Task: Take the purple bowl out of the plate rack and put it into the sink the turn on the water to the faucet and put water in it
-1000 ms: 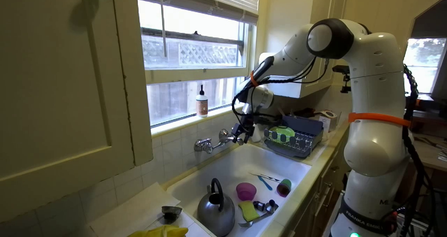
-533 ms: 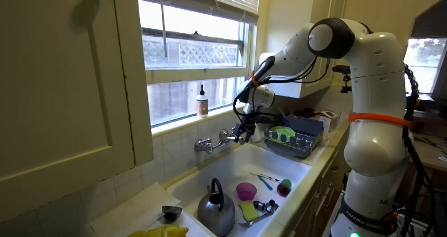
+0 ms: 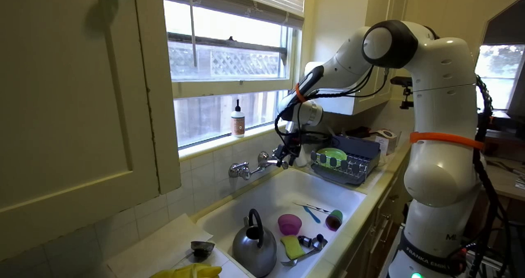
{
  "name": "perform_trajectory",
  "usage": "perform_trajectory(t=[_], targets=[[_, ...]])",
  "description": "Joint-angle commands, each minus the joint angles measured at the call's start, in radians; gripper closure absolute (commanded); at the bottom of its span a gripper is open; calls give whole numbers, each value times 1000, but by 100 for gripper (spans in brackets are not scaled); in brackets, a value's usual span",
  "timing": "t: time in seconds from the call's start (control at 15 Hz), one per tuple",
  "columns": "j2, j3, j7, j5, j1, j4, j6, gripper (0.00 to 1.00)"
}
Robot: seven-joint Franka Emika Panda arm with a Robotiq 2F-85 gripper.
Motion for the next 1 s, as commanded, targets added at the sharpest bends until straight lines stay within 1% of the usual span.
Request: perform_trajectory(t=[0.0, 0.6, 0.67, 0.73, 0.93], targets=[[-40, -43, -18, -91, -25, -90, 17, 0], [-48, -50, -48, -90, -35, -94, 9, 0], [-51, -46, -59, -80, -35, -96, 15, 0], [-55, -47, -49, -99, -26, -107, 44, 0], [-81, -42, -42, -111, -16, -126, 51, 0]])
